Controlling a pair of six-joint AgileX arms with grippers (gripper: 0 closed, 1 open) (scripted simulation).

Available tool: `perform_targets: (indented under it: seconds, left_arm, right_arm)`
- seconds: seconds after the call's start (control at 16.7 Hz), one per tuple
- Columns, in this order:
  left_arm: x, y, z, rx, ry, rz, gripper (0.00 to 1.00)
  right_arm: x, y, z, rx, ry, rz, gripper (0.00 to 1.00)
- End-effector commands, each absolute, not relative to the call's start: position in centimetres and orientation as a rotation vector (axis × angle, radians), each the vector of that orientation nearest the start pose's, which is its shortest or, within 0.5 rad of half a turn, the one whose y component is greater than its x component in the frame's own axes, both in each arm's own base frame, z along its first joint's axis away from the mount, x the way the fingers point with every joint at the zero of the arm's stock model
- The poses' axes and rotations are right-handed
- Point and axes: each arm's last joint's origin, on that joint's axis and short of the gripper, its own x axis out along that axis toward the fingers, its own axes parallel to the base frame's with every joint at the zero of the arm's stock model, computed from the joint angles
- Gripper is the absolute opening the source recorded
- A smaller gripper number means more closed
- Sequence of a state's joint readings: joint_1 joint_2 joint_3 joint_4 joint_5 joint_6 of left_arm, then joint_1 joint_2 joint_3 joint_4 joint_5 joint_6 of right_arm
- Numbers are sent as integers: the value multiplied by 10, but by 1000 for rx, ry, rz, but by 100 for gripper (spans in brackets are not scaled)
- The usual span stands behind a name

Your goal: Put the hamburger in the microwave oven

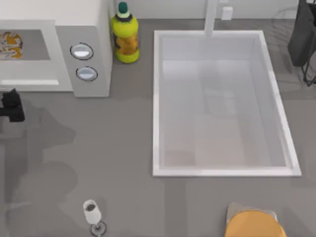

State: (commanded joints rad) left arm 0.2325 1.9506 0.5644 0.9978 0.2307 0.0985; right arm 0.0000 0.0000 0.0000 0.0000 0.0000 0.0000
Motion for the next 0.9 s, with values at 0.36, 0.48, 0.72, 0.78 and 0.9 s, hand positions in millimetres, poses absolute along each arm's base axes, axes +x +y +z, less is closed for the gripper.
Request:
perform_targets:
  seconds: [0.36,0.48,0.72,0.78,0.9]
  left_arm:
    - [273,67,81,-1,352,3,100]
    - [273,67,81,-1,352,3,100]
    - [279,67,91,11,332,2,100]
    - [281,68,99,14,318,3,100]
    - [283,68,116,12,310,3,100]
  right_arm:
    - [106,-1,160,0,0,0,100]
    - [106,-1,160,0,0,0,100]
    - [106,-1,160,0,0,0,100]
    - [106,-1,160,0,0,0,100]
    - [106,-1,160,0,0,0,100]
